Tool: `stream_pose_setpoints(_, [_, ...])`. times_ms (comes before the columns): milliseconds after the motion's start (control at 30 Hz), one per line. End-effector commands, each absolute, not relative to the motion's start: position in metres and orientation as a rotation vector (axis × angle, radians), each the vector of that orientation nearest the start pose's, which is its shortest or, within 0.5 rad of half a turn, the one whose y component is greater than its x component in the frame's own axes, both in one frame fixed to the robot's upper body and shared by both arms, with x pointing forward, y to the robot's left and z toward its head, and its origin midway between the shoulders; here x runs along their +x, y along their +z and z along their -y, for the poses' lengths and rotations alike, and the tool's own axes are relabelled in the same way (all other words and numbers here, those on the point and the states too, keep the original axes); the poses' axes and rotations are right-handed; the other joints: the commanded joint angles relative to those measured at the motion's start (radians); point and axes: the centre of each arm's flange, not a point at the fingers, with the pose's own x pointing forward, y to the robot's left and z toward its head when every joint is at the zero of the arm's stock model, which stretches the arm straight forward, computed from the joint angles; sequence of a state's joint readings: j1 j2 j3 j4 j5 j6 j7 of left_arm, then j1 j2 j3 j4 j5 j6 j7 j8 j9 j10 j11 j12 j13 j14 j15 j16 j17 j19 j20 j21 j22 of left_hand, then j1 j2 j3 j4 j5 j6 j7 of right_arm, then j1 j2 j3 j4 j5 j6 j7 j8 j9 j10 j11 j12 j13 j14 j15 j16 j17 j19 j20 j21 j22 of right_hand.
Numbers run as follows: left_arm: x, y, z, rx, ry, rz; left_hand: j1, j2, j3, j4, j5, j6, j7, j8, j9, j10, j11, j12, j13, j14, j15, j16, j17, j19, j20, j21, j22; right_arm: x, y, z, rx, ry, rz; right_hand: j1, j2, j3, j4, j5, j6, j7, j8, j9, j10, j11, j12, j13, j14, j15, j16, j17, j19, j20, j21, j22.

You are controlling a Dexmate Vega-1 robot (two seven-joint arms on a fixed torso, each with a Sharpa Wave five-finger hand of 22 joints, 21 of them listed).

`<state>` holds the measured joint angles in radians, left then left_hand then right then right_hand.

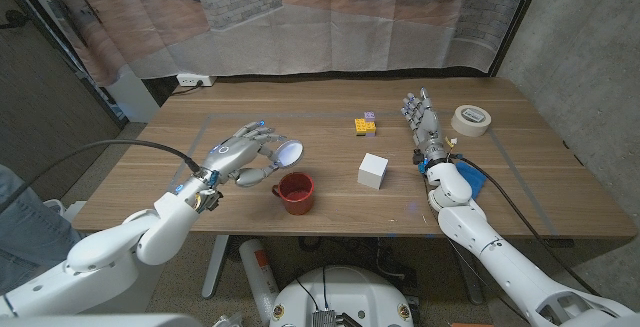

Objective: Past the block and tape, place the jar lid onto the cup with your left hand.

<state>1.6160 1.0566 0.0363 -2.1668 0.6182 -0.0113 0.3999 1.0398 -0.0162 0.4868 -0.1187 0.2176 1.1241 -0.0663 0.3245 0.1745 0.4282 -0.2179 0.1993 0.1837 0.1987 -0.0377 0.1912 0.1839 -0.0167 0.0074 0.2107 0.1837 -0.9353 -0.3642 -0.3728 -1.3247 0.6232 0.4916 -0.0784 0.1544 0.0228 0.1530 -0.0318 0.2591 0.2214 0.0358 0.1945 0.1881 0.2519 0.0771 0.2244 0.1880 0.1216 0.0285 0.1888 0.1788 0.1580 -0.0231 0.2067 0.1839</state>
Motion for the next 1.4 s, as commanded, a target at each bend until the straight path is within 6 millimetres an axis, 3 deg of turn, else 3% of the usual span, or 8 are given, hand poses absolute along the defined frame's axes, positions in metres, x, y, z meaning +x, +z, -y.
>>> stream_pose_setpoints(33, [0.426, -0.065, -0.267, 1.445, 0.021, 0.916, 0.000, -0.011, 0.011, 0.000, 0.008, 0.160, -0.066, 0.008, 0.019, 0.005, 0.001, 0.000, 0.003, 0.001, -0.152, 0.002, 0.003, -0.005, 0.000, 0.000, 0.003, 0.631, -0.053, 0.236, 0.228, 0.171, 0.727, 0.000, 0.004, -0.003, 0.004, 0.005, 0.009, 0.004, 0.004, 0.003, 0.007, 0.000, -0.001, 0.003, 0.012, 0.000, -0.001, 0.006, 0.005, -0.002, -0.002, 0.001])
stream_pose_setpoints(633, [0.416, -0.070, -0.265, 1.452, -0.018, 0.900, -0.003, -0.013, 0.016, 0.001, 0.010, 0.161, -0.063, 0.006, 0.017, 0.002, 0.001, -0.003, 0.003, -0.002, -0.148, 0.001, 0.003, -0.007, 0.001, -0.001, 0.003, 0.637, -0.053, 0.231, 0.233, 0.180, 0.719, 0.000, 0.005, -0.004, 0.003, 0.005, 0.009, 0.004, 0.004, 0.003, 0.007, -0.002, -0.002, 0.003, 0.013, 0.001, -0.001, 0.006, 0.005, -0.002, -0.003, 0.001])
stream_pose_setpoints(1400, [0.403, -0.078, -0.260, 1.472, -0.036, 0.841, -0.004, -0.014, 0.023, 0.001, 0.012, 0.164, -0.061, 0.005, 0.017, -0.003, 0.001, -0.006, 0.003, -0.015, -0.143, -0.002, 0.004, -0.014, 0.002, -0.003, 0.003, 0.636, -0.051, 0.241, 0.230, 0.172, 0.734, 0.000, 0.006, -0.006, 0.002, 0.005, 0.010, 0.005, 0.004, 0.003, 0.009, -0.001, -0.001, 0.003, 0.012, 0.003, -0.001, 0.006, 0.005, -0.002, -0.003, 0.001])
